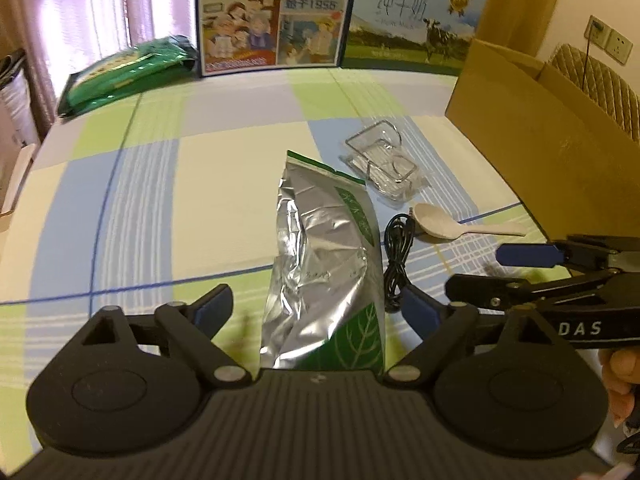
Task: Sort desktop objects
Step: 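Grasp the silver leaf-print pouch with the left tool while the right tool grasps the black cable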
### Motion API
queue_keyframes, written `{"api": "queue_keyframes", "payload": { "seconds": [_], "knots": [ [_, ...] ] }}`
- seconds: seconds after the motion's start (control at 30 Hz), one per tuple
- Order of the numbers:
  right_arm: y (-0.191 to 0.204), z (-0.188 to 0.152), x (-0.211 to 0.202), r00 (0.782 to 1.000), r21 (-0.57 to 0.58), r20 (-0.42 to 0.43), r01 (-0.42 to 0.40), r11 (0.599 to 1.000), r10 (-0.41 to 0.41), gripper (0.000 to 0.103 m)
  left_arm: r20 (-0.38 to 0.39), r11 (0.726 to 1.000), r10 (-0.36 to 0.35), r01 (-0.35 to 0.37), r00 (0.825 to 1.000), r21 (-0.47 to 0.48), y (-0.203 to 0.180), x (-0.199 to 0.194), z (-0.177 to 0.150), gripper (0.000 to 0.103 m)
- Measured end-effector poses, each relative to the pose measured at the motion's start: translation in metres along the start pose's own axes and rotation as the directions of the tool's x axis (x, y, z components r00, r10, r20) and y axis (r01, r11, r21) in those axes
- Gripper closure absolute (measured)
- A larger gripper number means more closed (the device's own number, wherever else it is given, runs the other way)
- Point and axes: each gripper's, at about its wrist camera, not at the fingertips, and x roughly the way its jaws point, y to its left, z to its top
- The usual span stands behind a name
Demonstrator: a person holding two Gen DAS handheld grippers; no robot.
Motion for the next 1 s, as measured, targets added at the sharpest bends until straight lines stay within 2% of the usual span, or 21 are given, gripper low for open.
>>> {"api": "queue_keyframes", "payload": {
  "seconds": [0.07, 0.23, 0.43, 0.6, 0.77, 0.83, 0.9, 1.0],
  "knots": [
    [0.000, 0.003, 0.007, 1.000, 0.005, -0.004, -0.005, 1.000, 0.005, 0.033, -0.014, 1.000, 0.006, -0.006, 1.000, 0.000, 0.002, 0.008, 0.002, 0.025],
    [0.004, 0.010, 0.022, 1.000, 0.004, -0.011, -0.017, 1.000, 0.017, 0.039, -0.024, 1.000, -0.007, 0.006, 1.000, -0.029, 0.014, 0.016, 0.001, 0.026],
    [0.015, 0.013, 0.038, 1.000, -0.025, -0.021, -0.021, 0.999, 0.020, 0.046, -0.014, 0.998, 0.059, -0.059, 0.998, -0.017, 0.023, 0.008, -0.001, 0.028],
    [0.022, 0.013, 0.049, 0.999, -0.060, -0.035, 0.012, 0.998, -0.014, 0.055, 0.007, 1.000, 0.028, -0.028, 1.000, -0.001, 0.025, 0.006, -0.002, 0.029],
    [0.028, 0.013, 0.057, 0.999, -0.113, -0.033, 0.023, 0.993, -0.027, 0.059, 0.021, 0.999, 0.008, -0.009, 1.000, 0.042, 0.019, 0.009, -0.002, 0.024],
    [0.030, 0.012, 0.057, 0.999, -0.136, -0.033, 0.027, 0.990, -0.032, 0.065, 0.024, 0.999, 0.004, -0.006, 1.000, 0.049, 0.016, 0.011, -0.002, 0.024],
    [0.030, 0.010, 0.057, 0.998, -0.172, -0.036, 0.040, 0.984, -0.046, 0.083, 0.021, 0.999, 0.001, -0.002, 1.000, 0.047, 0.015, 0.014, -0.002, 0.023],
    [0.025, 0.008, 0.053, 0.997, -0.179, -0.047, 0.054, 0.982, -0.063, 0.092, 0.016, 0.999, 0.000, 0.000, 1.000, 0.047, 0.015, 0.018, 0.000, 0.023]
  ]
}}
